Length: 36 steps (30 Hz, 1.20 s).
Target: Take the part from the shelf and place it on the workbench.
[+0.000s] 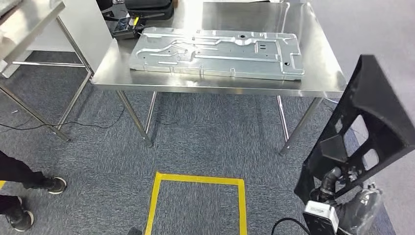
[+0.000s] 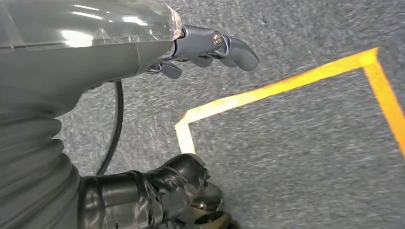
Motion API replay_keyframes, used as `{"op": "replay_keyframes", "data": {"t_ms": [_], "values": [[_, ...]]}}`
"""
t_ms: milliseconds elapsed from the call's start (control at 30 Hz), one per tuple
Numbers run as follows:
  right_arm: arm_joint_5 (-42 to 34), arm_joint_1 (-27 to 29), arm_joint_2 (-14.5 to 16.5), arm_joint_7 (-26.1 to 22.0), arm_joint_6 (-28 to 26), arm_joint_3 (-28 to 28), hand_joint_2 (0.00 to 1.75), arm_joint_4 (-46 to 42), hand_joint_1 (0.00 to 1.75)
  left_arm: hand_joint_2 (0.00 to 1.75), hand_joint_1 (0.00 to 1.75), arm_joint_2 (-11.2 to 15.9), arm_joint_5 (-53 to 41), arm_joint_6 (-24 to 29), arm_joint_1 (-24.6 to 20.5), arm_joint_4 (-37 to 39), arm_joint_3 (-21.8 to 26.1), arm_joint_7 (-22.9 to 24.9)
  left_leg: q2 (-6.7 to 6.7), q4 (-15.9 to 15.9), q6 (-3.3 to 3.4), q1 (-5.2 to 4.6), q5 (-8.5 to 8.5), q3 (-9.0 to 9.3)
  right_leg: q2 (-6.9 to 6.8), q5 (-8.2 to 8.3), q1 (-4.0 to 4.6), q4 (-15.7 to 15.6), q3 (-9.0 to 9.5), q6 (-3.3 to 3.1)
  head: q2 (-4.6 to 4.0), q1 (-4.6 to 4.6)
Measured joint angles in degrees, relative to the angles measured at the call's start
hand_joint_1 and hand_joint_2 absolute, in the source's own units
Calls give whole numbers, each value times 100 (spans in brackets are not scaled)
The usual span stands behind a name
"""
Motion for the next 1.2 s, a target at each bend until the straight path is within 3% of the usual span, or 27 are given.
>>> {"op": "replay_keyframes", "data": {"t_ms": [67, 100, 133, 233, 300, 367, 433, 500, 600, 633, 667, 733, 800, 867, 967, 1100, 1133, 1167, 1200], "values": [[8, -19, -3, 1, -7, 0, 175, -22, 175, 175, 0, 0, -2, 0, 7, 1, -1, 3, 0, 625, -27, 1, -235, -460, 10, -70, 17, -6, 73, -36, 0, -2], [10, -20, -6, 3, -8, 0, 175, -25, 175, 175, 0, 0, -3, 0, 17, 2, -2, 5, 1, 752, -29, 1, -254, -616, 22, -110, 26, -6, 119, -42, 0, -3], [13, -20, -10, 7, -9, 0, 175, -30, 175, 175, 0, 0, -3, 0, 27, 2, -2, 7, 1, 697, -20, 0, -151, -687, 35, -154, 35, -5, 177, -43, 0, -2], [26, -22, -17, 19, -13, 0, 175, -61, 175, 175, 0, 2, -3, 0, 38, 2, -2, 11, -2, -214, 84, -31, 571, -507, 53, -303, 64, -13, 380, -21, -1, 2], [38, -28, -19, 26, -24, 0, 175, -69, 175, 175, 0, 11, -5, 1, 30, 2, -2, 16, -12, -567, 151, -86, 661, -426, 58, -379, 59, -28, 443, 34, -1, -4], [50, -27, -21, 39, -36, 0, 175, -77, 175, 175, 0, 16, -9, 1, 39, 2, -2, 19, -28, -644, 206, -111, 621, -384, 59, -397, 57, 3, 495, 110, -1, -16], [56, -27, -25, 52, -41, 0, 175, -101, 175, 175, 0, 13, -10, 1, 57, 2, -2, 18, -29, -735, 260, -77, 699, -240, 47, -430, 59, 121, 531, 165, 0, -15], [59, -42, -35, 59, -41, 0, 175, -124, 175, 175, 0, 10, -9, 1, 35, 2, -2, 16, -25, -789, 300, -51, 682, -117, 42, -587, 43, 528, 323, 212, 0, -9], [59, -37, -55, 64, -40, 0, 175, -131, 175, 175, 0, 9, -11, 0, 20, 4, -2, 15, -33, -792, 315, -56, 587, -32, 41, -911, 17, 1381, -319, 291, 0, -4], [58, -34, -58, 66, -40, 0, 175, -131, 175, 175, 0, 9, -11, 0, 29, 4, -2, 15, -35, -791, 311, -56, 544, 14, 40, -872, 12, 1425, -439, 303, 0, -6], [59, -33, -62, 66, -40, 0, 175, -131, 175, 175, 0, 9, -13, 0, 37, 4, -2, 15, -36, -790, 304, -54, 498, 73, 39, -705, 9, 1283, -468, 303, -1, -5], [60, -35, -73, 66, -40, 0, 175, -130, 175, 175, 0, 8, -16, 0, 45, 5, -2, 15, -39, -798, 273, -52, 397, 212, 31, -171, 13, 633, -319, 271, -1, -3], [60, -35, -82, 69, -40, 0, 175, -129, 175, 175, 0, 7, -19, 0, 33, 9, -2, 15, -45, -807, 215, -55, 318, 288, 9, 26, 52, 186, -222, 204, -1, 7], [60, -32, -86, 72, -40, 0, 175, -139, 175, 175, 0, 7, -19, 1, 23, 12, -2, 15, -42, -783, 136, -71, 299, 326, 3, 0, 81, 117, -218, 108, -1, 16], [65, -44, -88, 72, -40, -1, 175, -161, 175, 175, 0, 8, -26, 2, 14, 13, -2, 16, -37, -511, 44, -74, 229, 252, 10, 60, 32, 30, -70, 1, 0, 11], [72, -63, -95, 72, -40, 0, 175, -166, 175, 175, 0, 9, -37, 1, 5, 13, -4, 17, -35, 722, -14, -43, -259, -533, 9, -20, 26, -6, 48, -64, 0, 0], [72, -64, -96, 72, -40, 0, 175, -166, 175, 175, 0, 9, -41, 1, 13, 13, -4, 18, -35, 829, -18, -41, -260, -666, 17, -54, 27, -6, 86, -64, 0, -1], [73, -65, -98, 72, -40, 0, 175, -166, 175, 175, 0, 9, -46, 0, 21, 13, -4, 19, -34, 735, -15, -41, -126, -701, 25, -89, 27, -6, 133, -59, 0, 0], [74, -67, -100, 72, -40, -1, 175, -166, 175, 175, 0, 9, -52, 0, 26, 13, -4, 19, -34, 455, 4, -42, 120, -647, 31, -129, 28, -6, 190, -50, 0, 0]]}}
